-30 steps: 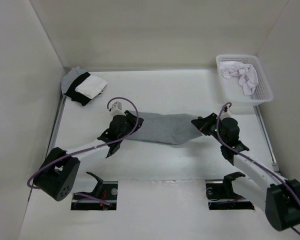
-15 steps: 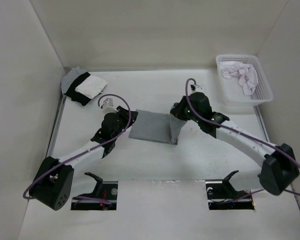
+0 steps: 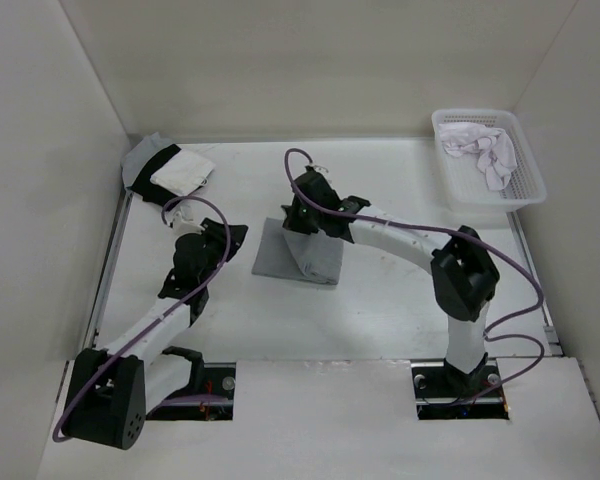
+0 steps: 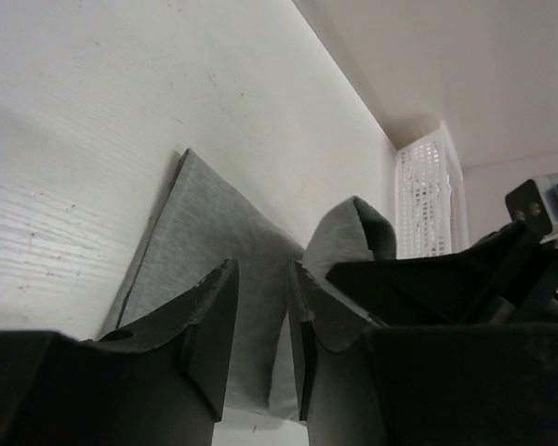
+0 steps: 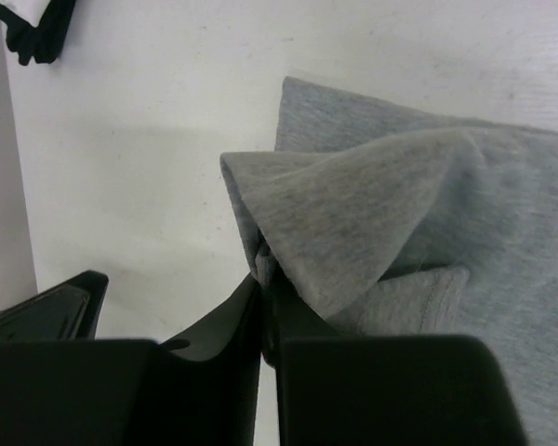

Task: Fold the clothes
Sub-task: Fold the tank top

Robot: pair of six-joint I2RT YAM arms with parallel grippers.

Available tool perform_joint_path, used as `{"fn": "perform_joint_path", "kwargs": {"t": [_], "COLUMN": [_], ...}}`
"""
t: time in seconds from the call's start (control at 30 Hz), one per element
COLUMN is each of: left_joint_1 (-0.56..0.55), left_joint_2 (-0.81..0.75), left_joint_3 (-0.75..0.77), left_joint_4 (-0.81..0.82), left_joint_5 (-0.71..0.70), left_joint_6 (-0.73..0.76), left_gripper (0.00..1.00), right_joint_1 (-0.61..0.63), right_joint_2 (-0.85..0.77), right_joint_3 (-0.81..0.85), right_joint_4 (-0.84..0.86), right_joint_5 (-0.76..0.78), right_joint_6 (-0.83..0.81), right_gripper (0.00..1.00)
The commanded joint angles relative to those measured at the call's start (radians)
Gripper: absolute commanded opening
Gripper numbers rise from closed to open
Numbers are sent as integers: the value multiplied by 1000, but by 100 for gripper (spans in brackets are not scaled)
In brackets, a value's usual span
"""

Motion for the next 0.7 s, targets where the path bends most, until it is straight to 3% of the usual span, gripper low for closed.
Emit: {"fn": "perform_joint_path", "kwargs": {"t": [0.0,0.17,0.2,0.27,0.37,0.4,0.47,0.5,0.67], "left_joint_1": [40,106,109,103,58,35,-25,-42,-104], "left_joint_2": [-30,-35,-32,-27,-7,6,51,66,118], "left_joint_3": [-21,-35,-33,-24,2,14,42,51,70], "left_joint_4": [31,32,32,34,37,38,47,50,70], "left_joint_5": [70,88,88,88,71,59,21,11,-36], "left_joint_6": [-14,-17,-19,-20,-12,-6,12,17,24], "left_gripper": [26,27,27,27,27,27,27,27,27], "right_joint_1": [18,53,55,55,33,13,-19,-30,-62], "right_joint_2": [49,58,37,-40,-164,-189,-209,-209,-151], "right_joint_3": [71,55,35,-45,-189,-229,-304,-333,-398], "right_joint_4": [-4,161,209,310,370,369,360,358,404], "right_joint_5": [22,-28,-43,-63,-62,-62,-68,-76,-93], "right_joint_6": [77,154,154,142,78,50,7,-10,-73], "right_gripper": [13,50,55,55,45,35,6,2,1]}}
